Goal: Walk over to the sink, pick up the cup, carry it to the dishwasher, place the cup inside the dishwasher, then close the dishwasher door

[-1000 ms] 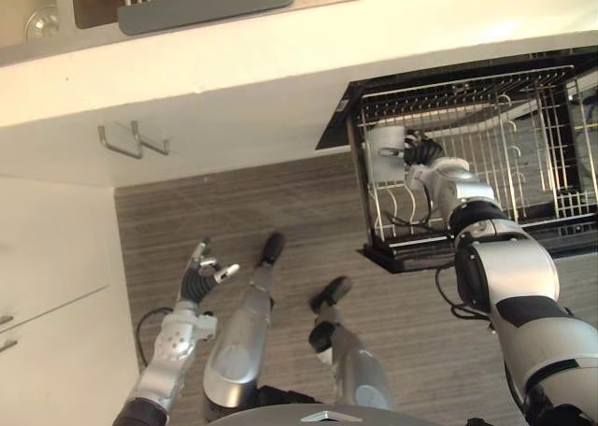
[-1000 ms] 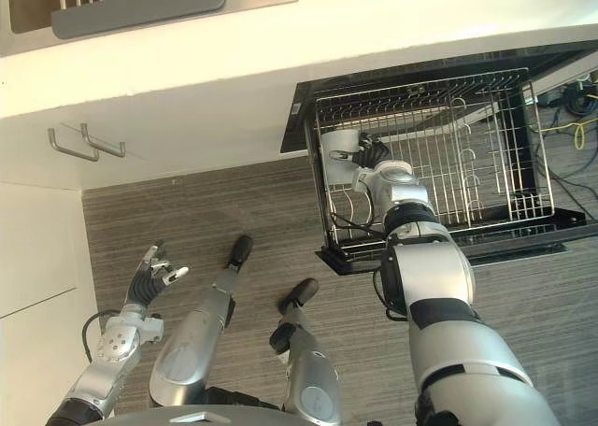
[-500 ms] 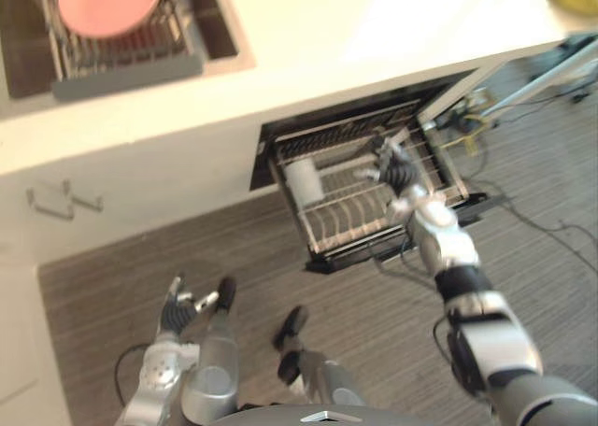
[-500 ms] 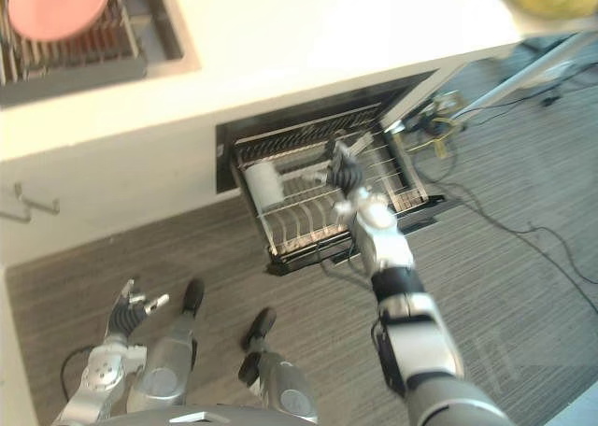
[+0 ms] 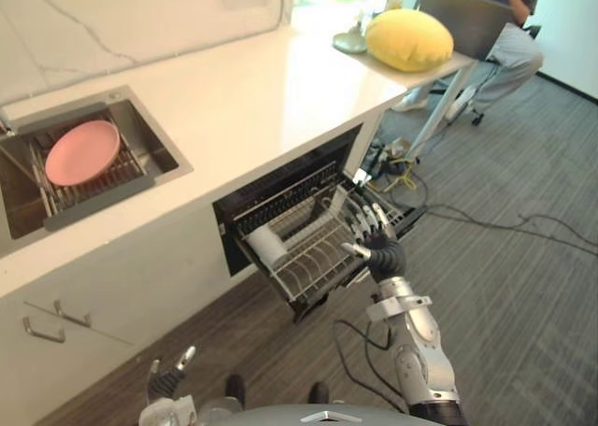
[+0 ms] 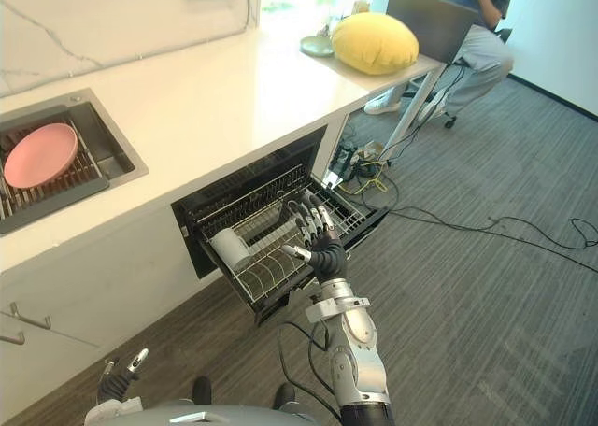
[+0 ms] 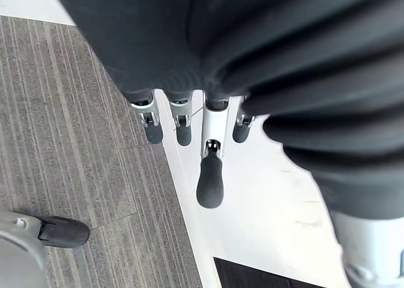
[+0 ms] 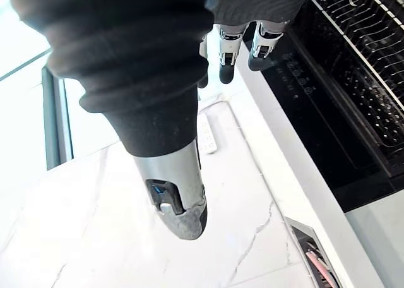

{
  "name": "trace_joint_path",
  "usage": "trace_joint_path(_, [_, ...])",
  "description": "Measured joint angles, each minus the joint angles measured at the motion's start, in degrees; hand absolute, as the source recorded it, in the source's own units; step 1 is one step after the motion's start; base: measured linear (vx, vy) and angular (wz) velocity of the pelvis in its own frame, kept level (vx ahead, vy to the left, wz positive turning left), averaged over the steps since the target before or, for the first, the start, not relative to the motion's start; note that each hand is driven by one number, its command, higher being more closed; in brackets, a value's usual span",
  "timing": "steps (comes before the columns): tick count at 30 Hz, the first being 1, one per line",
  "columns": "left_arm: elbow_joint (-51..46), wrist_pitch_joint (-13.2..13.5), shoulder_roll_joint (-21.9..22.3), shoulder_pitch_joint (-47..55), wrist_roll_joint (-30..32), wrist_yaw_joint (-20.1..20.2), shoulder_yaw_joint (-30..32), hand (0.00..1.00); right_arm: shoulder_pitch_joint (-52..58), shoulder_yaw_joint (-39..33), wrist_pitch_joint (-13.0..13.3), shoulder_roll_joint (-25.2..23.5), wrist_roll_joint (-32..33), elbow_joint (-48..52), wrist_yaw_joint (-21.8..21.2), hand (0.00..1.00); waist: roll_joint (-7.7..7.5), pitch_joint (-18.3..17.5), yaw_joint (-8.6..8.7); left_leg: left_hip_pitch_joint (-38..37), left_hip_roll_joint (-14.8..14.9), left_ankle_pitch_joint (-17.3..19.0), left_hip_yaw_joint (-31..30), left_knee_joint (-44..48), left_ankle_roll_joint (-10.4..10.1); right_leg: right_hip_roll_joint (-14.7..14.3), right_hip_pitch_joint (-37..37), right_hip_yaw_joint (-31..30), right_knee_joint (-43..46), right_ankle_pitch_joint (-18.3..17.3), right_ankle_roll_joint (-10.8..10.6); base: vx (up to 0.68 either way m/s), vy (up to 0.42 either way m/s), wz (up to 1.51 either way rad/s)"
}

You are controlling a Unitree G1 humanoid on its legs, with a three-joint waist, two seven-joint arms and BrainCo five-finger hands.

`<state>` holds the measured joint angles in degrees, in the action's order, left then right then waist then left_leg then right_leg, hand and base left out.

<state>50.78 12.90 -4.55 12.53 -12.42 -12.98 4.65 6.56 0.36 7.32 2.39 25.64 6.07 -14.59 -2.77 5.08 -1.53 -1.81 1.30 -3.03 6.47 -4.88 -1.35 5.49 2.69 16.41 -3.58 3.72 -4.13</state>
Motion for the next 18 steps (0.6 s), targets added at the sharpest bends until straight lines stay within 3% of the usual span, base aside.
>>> trace_joint_path(1, [0.4, -0.17, -0.04, 0.0, 0.0, -0.01, -0.02, 0.0, -0.01, -0.1, 0.01, 0.02, 0.04, 0.0, -0.21, 0.0, 0.07, -0.03, 0.25, -0.9, -0.08, 0.21, 0.08, 0.0, 0.0, 0.05, 1.0, -0.12, -0.17, 0.01, -0.02, 0.01, 0.012, -0.09])
trace_joint_path(2, [4.66, -1.55, -0.2, 0.62, 0.16, -0.04, -0.77, 0.0, -0.22, -1.68, -0.01, 0.45, 2.11, 0.04, -0.18, 0.0, 2.99, -1.48, 2.64, -2.53, -0.4, 1.37, -0.26, 0.03, 0.39, 0.16, 2.58, 0.08, -1.03, -0.53, -0.51, 0.01, 0.007, -0.03])
trace_joint_path(8, [4.83, -1.54, -0.23, 0.63, 0.16, 0.12, -0.76, 0.0, -0.21, -1.83, -0.01, 0.52, 2.16, 0.04, -0.13, 0.0, 3.0, -1.47, 2.64, -2.77, -0.41, 1.35, -0.26, 0.05, 0.41, 0.15, 2.82, 0.07, -1.02, -0.52, -0.5, 0.0, 0.0, 0.0])
trace_joint_path(13, [6.66, -0.4, -0.21, 1.48, 0.15, 2.78, 0.24, 0.0, -0.23, -4.06, -0.04, 1.16, 4.53, 0.36, 0.2, 0.0, 3.22, -1.27, 2.09, -3.85, -0.65, 1.36, -0.82, 0.37, 0.51, 0.11, 4.29, 0.37, -0.68, -0.76, -0.76, -0.02, -0.003, 0.04])
trace_joint_path(16, [7.73, 0.97, 0.39, 3.5, 0.06, 3.66, 2.68, 0.0, -0.12, -4.92, -0.34, 2.85, 7.52, 0.4, 0.12, 0.0, 3.35, -1.14, 2.1, -3.47, -1.18, 1.35, -4.16, 0.35, 0.51, 0.89, 4.99, 3.64, 1.55, -3.3, -1.26, -0.06, -0.01, 0.61])
trace_joint_path(18, [9.04, 2.02, 0.51, 4.28, 0.26, 4.69, 4.8, 0.0, 0.04, -6.32, -0.47, 2.78, 7.45, 1.75, 0.28, 0.0, 3.86, -0.84, 1.94, -1.44, -1.52, 2.54, -3.92, 1.33, 1.98, 1.61, 5.57, 8.29, 2.45, -3.87, -1.64, -0.05, 0.008, 1.2])
